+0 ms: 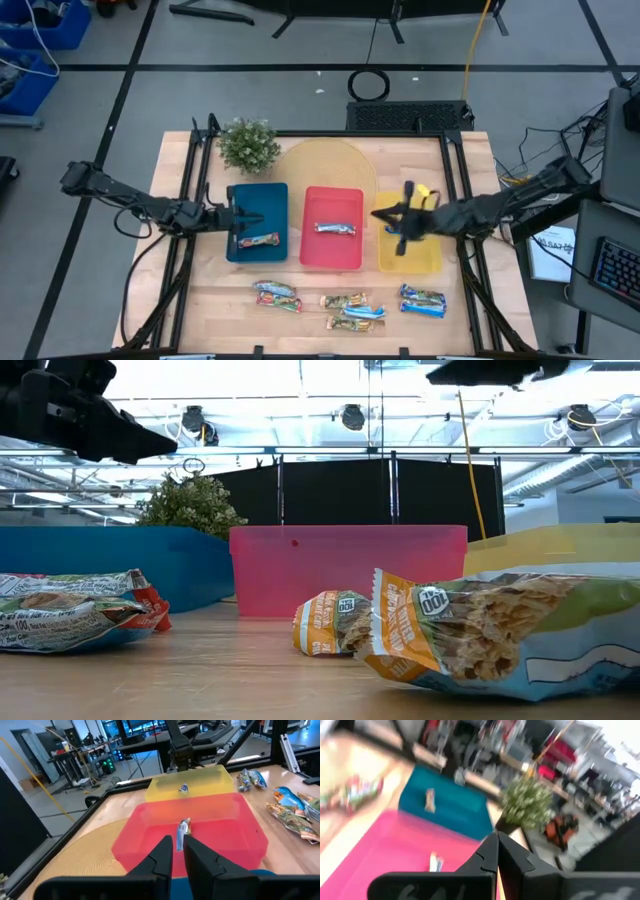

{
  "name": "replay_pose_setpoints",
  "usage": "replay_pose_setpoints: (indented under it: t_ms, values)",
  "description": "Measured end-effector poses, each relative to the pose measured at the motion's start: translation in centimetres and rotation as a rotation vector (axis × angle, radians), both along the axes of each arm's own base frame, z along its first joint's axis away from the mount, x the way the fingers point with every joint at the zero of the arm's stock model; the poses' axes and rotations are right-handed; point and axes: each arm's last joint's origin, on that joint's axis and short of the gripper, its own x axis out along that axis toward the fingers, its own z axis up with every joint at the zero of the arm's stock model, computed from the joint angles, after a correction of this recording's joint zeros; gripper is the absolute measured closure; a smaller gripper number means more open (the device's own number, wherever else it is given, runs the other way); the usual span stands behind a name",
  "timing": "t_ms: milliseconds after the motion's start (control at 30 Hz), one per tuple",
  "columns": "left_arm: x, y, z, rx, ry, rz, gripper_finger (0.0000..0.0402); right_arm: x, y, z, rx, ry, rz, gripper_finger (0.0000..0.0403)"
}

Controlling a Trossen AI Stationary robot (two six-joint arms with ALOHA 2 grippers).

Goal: Pick and place Granola Bars by type
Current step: Put the blue granola bar into the yellow bin

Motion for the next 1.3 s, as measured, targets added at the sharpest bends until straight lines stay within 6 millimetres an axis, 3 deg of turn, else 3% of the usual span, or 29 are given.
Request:
replay_pose_setpoints:
  t_ms: [233,400,567,700,800,967,1300]
  values:
    - [0.0,0.0,-0.3,-0.013,0.023,0.002,0.0344,5.8,7.4,3.2,-0.166,0.194,-0.061,0.0403]
    - [-0.1,0.0,-0.4,0.02,0.043,-0.002,0.0344,8.7,12.3,4.3,-0.123,0.32,-0.059,0.0403]
    - [-0.1,0.0,-0.6,0.033,0.058,-0.003,0.0344,10.8,16.7,3.7,-0.029,0.363,-0.087,0.0403]
    - [-0.1,0.0,-0.5,0.033,0.056,-0.003,0.0344,11.9,19.4,2.0,0.055,0.429,-0.054,0.0403]
    - [-0.1,0.0,-0.5,0.031,0.052,-0.003,0.0344,12.1,20.5,-0.2,0.108,0.513,-0.041,0.0395]
    - [0.0,0.0,-0.2,0.033,0.026,-0.004,0.0344,11.1,20.7,-3.2,0.157,0.648,-0.123,0.0353]
    - [0.0,0.0,-0.1,0.055,0.013,-0.007,0.0344,8.8,20.6,-6.0,0.46,0.903,-0.246,0.0237]
